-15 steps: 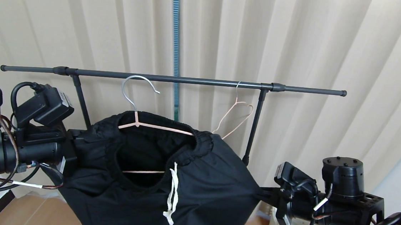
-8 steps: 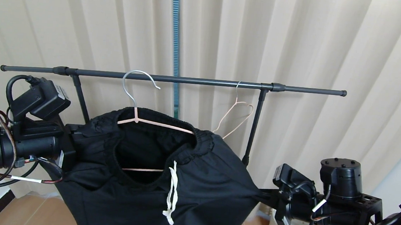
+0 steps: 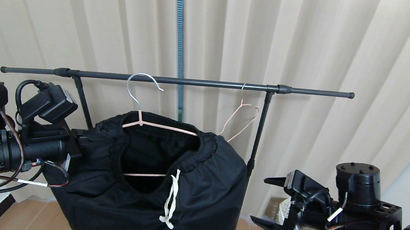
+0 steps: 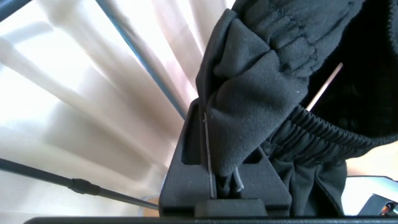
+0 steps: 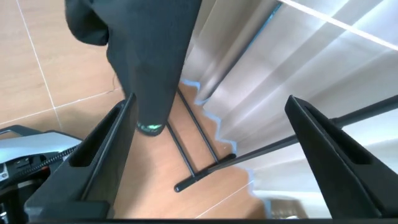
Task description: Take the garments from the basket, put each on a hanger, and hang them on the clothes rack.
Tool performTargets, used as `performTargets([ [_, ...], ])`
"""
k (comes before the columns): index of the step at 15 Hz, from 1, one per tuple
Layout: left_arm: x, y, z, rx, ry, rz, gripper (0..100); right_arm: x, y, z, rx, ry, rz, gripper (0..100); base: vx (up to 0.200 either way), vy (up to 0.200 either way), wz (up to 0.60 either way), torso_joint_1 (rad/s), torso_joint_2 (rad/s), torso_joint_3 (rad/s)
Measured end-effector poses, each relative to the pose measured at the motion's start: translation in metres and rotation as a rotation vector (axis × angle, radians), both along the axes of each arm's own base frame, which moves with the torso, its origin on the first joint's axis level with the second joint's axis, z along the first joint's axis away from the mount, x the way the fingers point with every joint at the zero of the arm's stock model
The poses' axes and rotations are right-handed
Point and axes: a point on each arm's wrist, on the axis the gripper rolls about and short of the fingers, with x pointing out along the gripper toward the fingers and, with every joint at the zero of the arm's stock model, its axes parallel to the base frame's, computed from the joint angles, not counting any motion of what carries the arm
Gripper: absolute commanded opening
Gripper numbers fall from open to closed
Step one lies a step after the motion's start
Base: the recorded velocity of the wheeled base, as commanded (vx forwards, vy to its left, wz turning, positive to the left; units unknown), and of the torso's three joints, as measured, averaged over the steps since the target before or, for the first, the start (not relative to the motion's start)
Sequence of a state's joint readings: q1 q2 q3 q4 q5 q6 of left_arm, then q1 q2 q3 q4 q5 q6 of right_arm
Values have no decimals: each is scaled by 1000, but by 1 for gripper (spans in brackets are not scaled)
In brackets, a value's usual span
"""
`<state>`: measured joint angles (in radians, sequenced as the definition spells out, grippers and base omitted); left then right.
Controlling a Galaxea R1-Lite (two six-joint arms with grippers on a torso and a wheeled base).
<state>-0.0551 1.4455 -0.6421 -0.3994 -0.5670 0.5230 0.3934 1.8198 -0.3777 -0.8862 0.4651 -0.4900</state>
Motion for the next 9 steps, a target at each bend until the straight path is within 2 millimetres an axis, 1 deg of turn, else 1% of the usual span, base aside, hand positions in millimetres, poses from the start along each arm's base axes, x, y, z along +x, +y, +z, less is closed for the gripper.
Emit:
performTargets([
  [5,-1,0,-4,5,15,-2,0,-12,10,14,27,-39,48,100,0,0,0,0,0,0],
  [9,-3,-2,-8,9,28,-14,0,-21,20,26,55,-60,47,100,0,0,0,0,0,0],
])
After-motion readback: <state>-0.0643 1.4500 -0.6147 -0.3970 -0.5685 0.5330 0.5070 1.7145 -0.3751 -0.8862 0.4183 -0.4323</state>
